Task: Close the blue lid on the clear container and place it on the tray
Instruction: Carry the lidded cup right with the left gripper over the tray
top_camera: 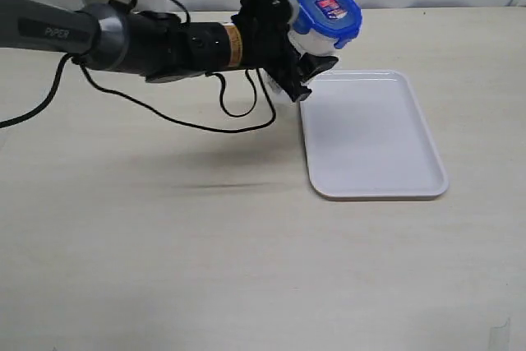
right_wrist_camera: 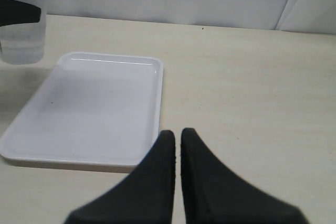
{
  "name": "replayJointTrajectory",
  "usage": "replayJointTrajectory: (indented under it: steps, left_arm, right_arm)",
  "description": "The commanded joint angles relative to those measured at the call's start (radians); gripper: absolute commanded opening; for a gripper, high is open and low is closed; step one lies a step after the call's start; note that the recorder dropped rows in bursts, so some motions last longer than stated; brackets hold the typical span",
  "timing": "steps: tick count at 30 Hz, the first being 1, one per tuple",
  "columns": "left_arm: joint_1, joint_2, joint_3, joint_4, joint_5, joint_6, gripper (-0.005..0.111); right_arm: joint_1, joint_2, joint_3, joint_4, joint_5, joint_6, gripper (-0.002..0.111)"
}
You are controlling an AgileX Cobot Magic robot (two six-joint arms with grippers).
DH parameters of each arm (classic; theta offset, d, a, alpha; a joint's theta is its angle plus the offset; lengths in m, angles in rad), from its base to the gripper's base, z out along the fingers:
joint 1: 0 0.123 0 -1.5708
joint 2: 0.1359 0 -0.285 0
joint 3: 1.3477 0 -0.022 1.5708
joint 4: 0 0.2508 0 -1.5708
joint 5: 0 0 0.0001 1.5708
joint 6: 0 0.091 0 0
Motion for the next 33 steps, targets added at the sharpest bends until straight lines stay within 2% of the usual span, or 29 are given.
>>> replayJointTrajectory:
  steps: [1,6,12,15,23,26,30,33]
  left_arm:
    - [-0.106,-0.014,-0.13,0.155,0.294,-0.001,0.0]
    - [-0.216,-0.014,-0.178,0.436,0.608,0.011,0.0]
    - [-0.288,-0.012,-0.178,0.652,0.814,0.043,0.0]
    - [-0.325,-0.012,-0.178,0.753,0.902,0.132,0.0]
    - [-0.368,-0.002,-0.178,0.772,1.034,0.537,0.0]
    - [-0.378,-0.002,-0.178,0.772,1.085,0.638,0.0]
    - [-0.383,-0.002,-0.178,0.772,1.104,0.678,0.0]
    - [-0.383,-0.002,-0.178,0.772,1.059,0.642,0.0]
  right_arm:
    - [-0.003,-0.005,0.002,-0.008,-0.007,0.001,0.004]
    - [-0.003,-0.005,0.002,-0.008,-0.007,0.001,0.004]
    - [-0.003,-0.005,0.002,-0.008,-0.007,0.001,0.004]
    - [-0.003,-0.005,0.002,-0.008,-0.007,0.001,0.004]
    - [-0.003,-0.005,0.002,-0.008,-0.007,0.001,0.004]
    - [-0.003,-0.005,0.002,-0.008,-0.007,0.001,0.004]
    - [-0.003,-0.005,0.002,-0.008,-0.007,0.001,0.004]
    - [-0.003,-0.005,0.002,-0.008,-0.007,0.001,0.004]
